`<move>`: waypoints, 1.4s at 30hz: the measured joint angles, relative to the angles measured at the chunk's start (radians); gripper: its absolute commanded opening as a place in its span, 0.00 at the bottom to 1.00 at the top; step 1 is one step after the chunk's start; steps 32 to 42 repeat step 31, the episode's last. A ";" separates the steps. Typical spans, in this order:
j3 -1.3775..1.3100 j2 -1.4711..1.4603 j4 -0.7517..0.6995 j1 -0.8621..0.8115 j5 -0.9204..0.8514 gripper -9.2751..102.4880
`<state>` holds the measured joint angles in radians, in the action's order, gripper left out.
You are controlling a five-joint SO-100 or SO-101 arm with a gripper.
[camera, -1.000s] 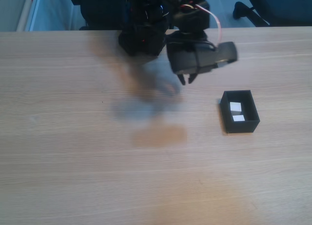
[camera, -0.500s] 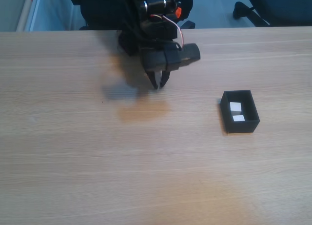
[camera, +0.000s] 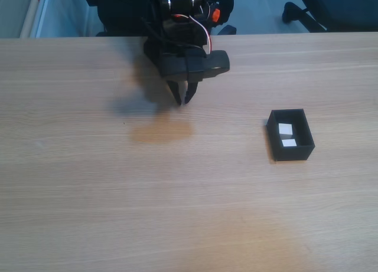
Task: Pick blocks and place them in the box.
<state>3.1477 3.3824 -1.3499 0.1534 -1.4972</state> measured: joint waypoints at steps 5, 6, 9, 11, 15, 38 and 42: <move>0.000 0.000 -0.002 -0.017 0.000 0.15; 0.000 0.000 -0.002 -0.015 0.000 0.15; 0.000 0.000 -0.002 0.000 -0.012 0.15; 0.000 0.000 -0.002 0.005 -0.012 0.14; 0.000 0.000 -0.002 0.006 -0.012 0.11; 0.000 0.000 -0.002 0.006 -0.012 0.08; 0.000 0.000 -0.002 0.006 -0.012 0.08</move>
